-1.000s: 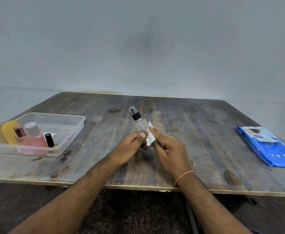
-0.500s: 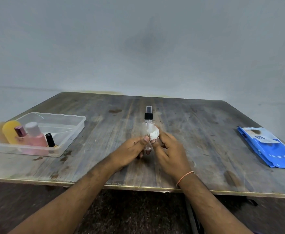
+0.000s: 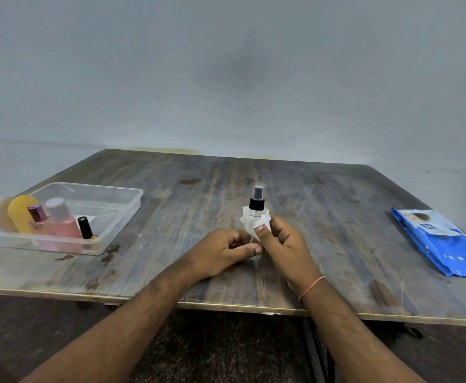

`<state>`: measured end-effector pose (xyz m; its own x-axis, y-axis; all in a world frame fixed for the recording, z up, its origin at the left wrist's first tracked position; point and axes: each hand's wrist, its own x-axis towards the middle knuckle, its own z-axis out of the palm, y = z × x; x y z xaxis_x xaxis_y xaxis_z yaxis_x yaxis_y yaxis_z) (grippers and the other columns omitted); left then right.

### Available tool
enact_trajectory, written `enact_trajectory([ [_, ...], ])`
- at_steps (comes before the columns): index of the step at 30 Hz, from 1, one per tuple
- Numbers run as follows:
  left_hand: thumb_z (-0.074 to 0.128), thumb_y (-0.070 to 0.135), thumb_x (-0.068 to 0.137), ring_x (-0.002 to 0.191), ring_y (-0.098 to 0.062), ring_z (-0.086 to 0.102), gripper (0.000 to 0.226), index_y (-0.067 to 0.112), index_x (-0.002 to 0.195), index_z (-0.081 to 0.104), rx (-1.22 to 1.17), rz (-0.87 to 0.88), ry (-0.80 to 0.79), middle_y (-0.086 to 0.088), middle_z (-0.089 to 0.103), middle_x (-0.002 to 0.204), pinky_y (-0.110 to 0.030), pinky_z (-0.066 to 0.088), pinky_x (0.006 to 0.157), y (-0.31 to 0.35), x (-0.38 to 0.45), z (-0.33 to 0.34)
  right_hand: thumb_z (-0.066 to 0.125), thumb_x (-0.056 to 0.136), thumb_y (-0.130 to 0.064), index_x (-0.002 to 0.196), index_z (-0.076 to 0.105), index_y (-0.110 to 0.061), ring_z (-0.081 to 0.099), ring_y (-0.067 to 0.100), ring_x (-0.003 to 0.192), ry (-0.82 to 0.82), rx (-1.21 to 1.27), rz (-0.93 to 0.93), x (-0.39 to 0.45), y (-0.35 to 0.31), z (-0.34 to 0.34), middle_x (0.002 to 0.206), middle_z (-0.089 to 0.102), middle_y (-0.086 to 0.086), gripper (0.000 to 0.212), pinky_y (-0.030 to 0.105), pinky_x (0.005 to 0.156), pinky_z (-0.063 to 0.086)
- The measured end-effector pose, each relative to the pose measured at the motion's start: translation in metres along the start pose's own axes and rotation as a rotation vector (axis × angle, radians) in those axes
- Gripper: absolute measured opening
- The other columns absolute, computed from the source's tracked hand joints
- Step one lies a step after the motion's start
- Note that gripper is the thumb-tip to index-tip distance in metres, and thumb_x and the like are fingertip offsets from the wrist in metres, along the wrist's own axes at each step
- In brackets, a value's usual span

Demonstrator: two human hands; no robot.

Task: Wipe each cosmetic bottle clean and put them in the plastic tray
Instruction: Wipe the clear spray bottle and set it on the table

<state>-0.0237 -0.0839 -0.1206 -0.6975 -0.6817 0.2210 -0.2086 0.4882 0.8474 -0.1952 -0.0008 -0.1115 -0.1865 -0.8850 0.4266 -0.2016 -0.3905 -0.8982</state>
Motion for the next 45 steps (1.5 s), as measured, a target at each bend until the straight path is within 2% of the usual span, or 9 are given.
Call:
enact_trajectory([
  [4, 0.090, 0.058, 0.077, 0.055, -0.003, 0.050, 0.041, 0.021, 0.086, 0.076, 0.074, -0.071, 0.168, 0.012, 0.062, 0.058, -0.029, 0.040, 0.058, -0.005, 0.003, 0.001, 0.073, 0.100, -0.011, 0.135, 0.070, -0.017, 0.077, 0.024, 0.112, -0.039, 0.081, 0.061, -0.001, 0.001, -0.001, 0.122, 0.080, 0.003, 0.035, 0.042, 0.094, 0.063],
  [7, 0.093, 0.060, 0.071, 0.052, 0.003, 0.050, 0.043, 0.026, 0.083, 0.069, 0.158, -0.098, 0.239, 0.019, 0.061, 0.058, -0.022, 0.041, 0.054, -0.002, 0.000, 0.000, 0.077, 0.097, -0.010, 0.131, 0.071, -0.017, 0.077, 0.025, 0.113, -0.048, 0.093, 0.065, -0.002, 0.000, -0.001, 0.121, 0.080, 0.003, 0.036, 0.045, 0.097, 0.062],
  [12, 0.077, 0.078, 0.077, 0.076, 0.001, 0.068, 0.052, 0.038, 0.110, 0.075, 0.103, -0.048, 0.075, 0.020, 0.076, 0.089, -0.030, 0.055, 0.070, 0.000, 0.000, -0.001, 0.075, 0.096, -0.011, 0.132, 0.070, -0.012, 0.077, 0.027, 0.112, 0.062, 0.216, 0.081, -0.001, -0.001, -0.003, 0.119, 0.081, 0.007, 0.037, 0.039, 0.097, 0.062],
  [17, 0.064, 0.018, 0.110, 0.103, 0.003, 0.073, 0.024, 0.021, 0.132, 0.073, -0.151, -0.009, -0.033, 0.017, 0.080, 0.114, -0.019, 0.055, 0.093, 0.006, -0.004, -0.009, 0.073, 0.093, -0.019, 0.124, 0.073, -0.013, 0.076, 0.028, 0.106, 0.143, 0.314, 0.104, 0.003, -0.002, -0.005, 0.117, 0.081, 0.014, 0.031, 0.040, 0.095, 0.061],
  [20, 0.067, 0.012, 0.108, 0.123, -0.012, 0.073, 0.033, 0.017, 0.140, 0.070, -0.155, 0.011, -0.071, 0.004, 0.079, 0.130, -0.027, 0.056, 0.107, -0.001, -0.003, -0.010, 0.074, 0.091, -0.022, 0.124, 0.073, -0.013, 0.076, 0.026, 0.105, 0.131, 0.310, 0.111, 0.004, -0.001, -0.006, 0.117, 0.080, 0.014, 0.034, 0.039, 0.094, 0.062],
  [27, 0.094, 0.023, 0.086, 0.089, -0.007, 0.074, 0.037, 0.022, 0.120, 0.078, -0.156, -0.061, 0.082, 0.008, 0.079, 0.094, -0.026, 0.059, 0.086, -0.005, 0.000, -0.007, 0.076, 0.094, -0.009, 0.130, 0.070, -0.014, 0.077, 0.020, 0.108, 0.056, 0.250, 0.094, 0.001, -0.003, -0.005, 0.116, 0.082, 0.008, 0.037, 0.032, 0.095, 0.061],
  [37, 0.080, 0.023, 0.098, 0.131, -0.020, 0.070, 0.054, 0.020, 0.150, 0.062, -0.189, -0.011, -0.037, 0.003, 0.076, 0.136, -0.045, 0.052, 0.117, -0.003, -0.002, -0.011, 0.073, 0.095, -0.001, 0.131, 0.068, -0.012, 0.077, 0.018, 0.111, 0.033, 0.239, 0.090, 0.000, -0.007, -0.003, 0.119, 0.081, 0.006, 0.037, 0.027, 0.094, 0.060],
  [42, 0.086, 0.015, 0.094, 0.089, 0.001, 0.072, 0.048, 0.023, 0.138, 0.071, -0.111, 0.003, 0.053, 0.020, 0.080, 0.101, -0.021, 0.056, 0.083, -0.003, -0.001, -0.008, 0.080, 0.091, -0.006, 0.130, 0.069, -0.016, 0.077, 0.020, 0.113, 0.035, 0.197, 0.079, -0.002, -0.010, -0.002, 0.119, 0.081, 0.002, 0.042, 0.033, 0.099, 0.059],
  [45, 0.092, 0.020, 0.087, 0.086, -0.015, 0.074, 0.043, 0.031, 0.124, 0.074, -0.036, 0.009, 0.123, 0.009, 0.080, 0.101, -0.033, 0.062, 0.082, -0.005, 0.001, -0.005, 0.087, 0.087, -0.006, 0.129, 0.071, -0.018, 0.075, 0.022, 0.116, -0.005, 0.123, 0.053, -0.004, -0.008, -0.001, 0.120, 0.081, 0.003, 0.047, 0.040, 0.104, 0.057],
])
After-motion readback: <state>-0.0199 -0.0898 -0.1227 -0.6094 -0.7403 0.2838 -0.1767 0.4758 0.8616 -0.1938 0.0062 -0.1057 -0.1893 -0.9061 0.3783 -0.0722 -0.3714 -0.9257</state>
